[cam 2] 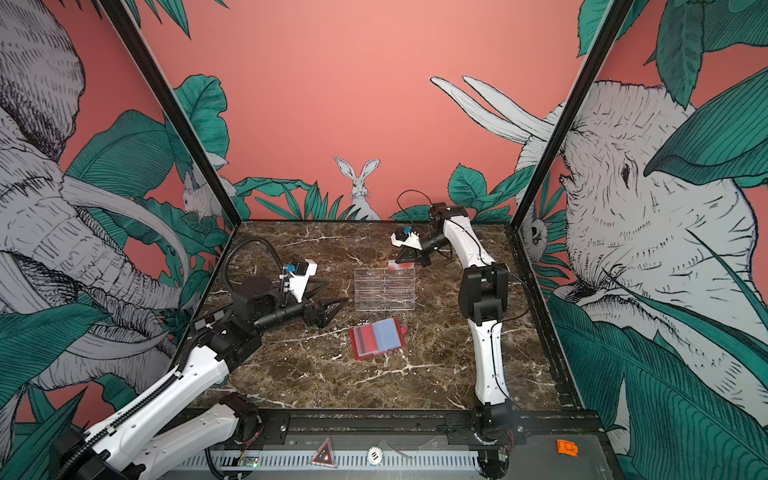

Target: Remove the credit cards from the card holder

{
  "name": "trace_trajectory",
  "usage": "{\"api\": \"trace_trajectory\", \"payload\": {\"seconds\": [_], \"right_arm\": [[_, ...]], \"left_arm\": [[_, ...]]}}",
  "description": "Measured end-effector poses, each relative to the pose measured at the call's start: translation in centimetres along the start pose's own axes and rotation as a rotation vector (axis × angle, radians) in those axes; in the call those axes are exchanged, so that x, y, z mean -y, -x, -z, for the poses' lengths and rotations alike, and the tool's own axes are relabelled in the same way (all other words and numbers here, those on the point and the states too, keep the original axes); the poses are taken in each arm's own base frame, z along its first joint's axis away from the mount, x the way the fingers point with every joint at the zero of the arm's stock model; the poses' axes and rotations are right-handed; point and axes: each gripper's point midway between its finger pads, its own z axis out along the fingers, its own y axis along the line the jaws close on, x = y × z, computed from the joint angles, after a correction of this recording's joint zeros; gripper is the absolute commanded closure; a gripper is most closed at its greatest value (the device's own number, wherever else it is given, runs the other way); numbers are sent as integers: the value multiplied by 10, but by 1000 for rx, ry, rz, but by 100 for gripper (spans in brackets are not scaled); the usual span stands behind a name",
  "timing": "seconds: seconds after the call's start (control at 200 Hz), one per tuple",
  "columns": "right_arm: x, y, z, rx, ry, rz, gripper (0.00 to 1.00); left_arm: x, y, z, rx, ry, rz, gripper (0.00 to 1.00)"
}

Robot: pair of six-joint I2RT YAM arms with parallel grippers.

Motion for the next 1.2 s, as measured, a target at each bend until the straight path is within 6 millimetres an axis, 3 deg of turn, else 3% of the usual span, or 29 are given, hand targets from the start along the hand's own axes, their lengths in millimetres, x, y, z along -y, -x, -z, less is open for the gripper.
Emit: {"api": "trace_trajectory", "payload": {"seconds": [1.2], "right_arm": [[4,-11,-11,-64,1,-103,100]], "left_arm": [[0,1,0,2,1,-3,1]]}}
